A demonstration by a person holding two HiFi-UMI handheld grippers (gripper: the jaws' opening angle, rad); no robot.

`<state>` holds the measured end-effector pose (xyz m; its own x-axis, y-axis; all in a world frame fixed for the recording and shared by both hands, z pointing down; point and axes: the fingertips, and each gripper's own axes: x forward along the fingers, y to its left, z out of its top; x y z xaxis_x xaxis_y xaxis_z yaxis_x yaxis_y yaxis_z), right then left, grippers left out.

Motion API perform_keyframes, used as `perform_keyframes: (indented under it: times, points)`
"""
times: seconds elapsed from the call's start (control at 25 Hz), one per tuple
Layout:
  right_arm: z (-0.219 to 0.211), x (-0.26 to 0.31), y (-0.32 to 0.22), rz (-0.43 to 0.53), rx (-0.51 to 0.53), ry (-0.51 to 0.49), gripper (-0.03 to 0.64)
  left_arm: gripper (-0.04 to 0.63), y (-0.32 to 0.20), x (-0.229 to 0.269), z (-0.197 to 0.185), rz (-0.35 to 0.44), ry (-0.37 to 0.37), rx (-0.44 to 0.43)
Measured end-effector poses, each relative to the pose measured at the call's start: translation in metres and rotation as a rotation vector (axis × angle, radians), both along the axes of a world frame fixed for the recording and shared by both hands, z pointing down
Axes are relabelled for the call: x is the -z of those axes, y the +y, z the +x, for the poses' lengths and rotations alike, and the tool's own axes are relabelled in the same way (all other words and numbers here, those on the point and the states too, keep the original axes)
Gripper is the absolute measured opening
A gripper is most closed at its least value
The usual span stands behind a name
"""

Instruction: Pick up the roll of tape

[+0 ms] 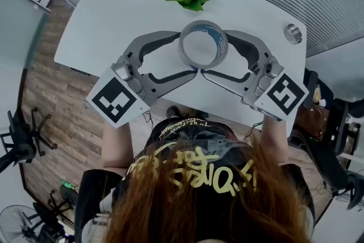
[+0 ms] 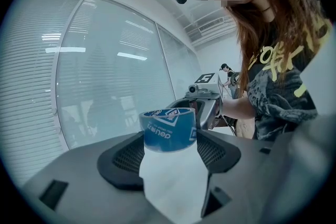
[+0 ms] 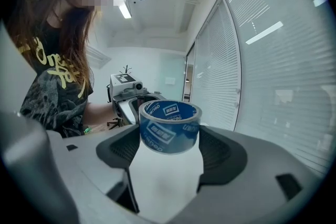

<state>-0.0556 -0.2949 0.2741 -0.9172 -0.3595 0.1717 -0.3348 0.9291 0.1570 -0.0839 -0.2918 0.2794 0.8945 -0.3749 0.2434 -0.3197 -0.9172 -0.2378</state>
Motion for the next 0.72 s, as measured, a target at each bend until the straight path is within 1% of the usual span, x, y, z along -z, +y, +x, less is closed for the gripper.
perform_keyframes:
  times: [0.28,0.52,0.72]
  points:
    - [0.0004,-0.0008,-0.0006,-0.001,-0.002,-0.005,0.336,0.31,-0.0005,-0.0008,0.0007,0.007,-0.008,0.003]
    - [0.0017,0.0002,0.0001,-0.012,0.003,-0.026,0.336,0.31,0.0003,0.0009,0.0016,-0.006,0.008,0.007]
    - [0.0023,-0.0043,-0.0021,-0.009,-0.007,-0.011,0.336,0.31,-0.0021,-0.0042,0.0031,-0.006,-0.004,0.015]
